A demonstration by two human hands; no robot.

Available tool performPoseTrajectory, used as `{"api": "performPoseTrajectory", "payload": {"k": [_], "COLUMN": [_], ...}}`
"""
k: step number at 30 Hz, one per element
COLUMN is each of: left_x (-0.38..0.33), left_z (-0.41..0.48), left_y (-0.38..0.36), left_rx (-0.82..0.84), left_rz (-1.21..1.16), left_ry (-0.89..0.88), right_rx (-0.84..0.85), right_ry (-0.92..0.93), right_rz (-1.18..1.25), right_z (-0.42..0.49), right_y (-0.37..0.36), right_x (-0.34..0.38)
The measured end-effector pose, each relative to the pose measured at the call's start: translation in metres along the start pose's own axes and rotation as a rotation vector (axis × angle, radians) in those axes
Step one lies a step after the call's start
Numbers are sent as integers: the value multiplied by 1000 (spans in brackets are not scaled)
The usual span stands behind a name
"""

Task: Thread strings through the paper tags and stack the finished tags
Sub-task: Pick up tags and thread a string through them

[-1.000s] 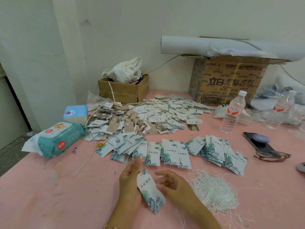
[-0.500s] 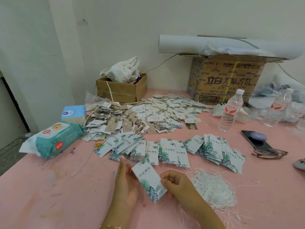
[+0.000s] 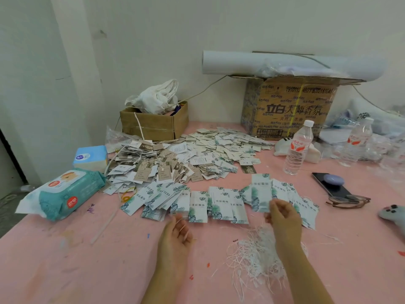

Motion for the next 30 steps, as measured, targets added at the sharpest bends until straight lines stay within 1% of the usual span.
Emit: {"api": "performPoseTrajectory", "payload": {"k": [2,4,6,7,8,10,12,14,16,18,20,23,25,28,30], "left_x": [0,0,0,0,0,1,2,2,2,3,3,4,5,5,5], "left_z": [0,0,1,1,1,1,2,1,0,-2,-3,-3,-4,-5,-5], "left_y": [0,-2,-2,-2,-2,-2,-2,-1,-1,-2,-3,-5,-6,-6,-6], "left_rx": [6,-3,-11,-11,-10,-7,-2,9,19,26,32,44,67,84,80], "left_rz": [14,25,27,25,24,30,50,76,102,120,129,156,183,185,174], "left_ry": [7,8,6,6,6,4,-2,-10,-28,-35,-42,-47,-58,-61,-56], "right_rx": [-132,-188,-212,-218,-220,-165,6,213,390,483,471,334,281,243,238], "right_ry": [46,69,78,114,190,386,519,625,663,687,733,802,858,919,908], "right_rz": [-60,-153,-421,-575,-696,-872,-977,-1007,-1030,-1148,-1209,-1138,-1096,-1007,-992], "right_z": [21,39,51,53,51,38,21,-2,-23,-33,-35,-35,-35,-37,-37], "right_y": [8,14,17,17,14,3,-15,-36,-58,-72,-75,-70,-69,-66,-65], "right_x": [8,17,21,23,24,24,15,0,-14,-29,-37,-37,-34,-26,-24]}}
Point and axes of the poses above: each hand's wrist, its own z-axis towards the middle knuckle, its own y-axis out of the back of the hand, x = y × z, the point moved 2 cm from there along z, towards the middle knuckle, and after that the axes turned 8 degrees about -z, right-handed, at the moved point
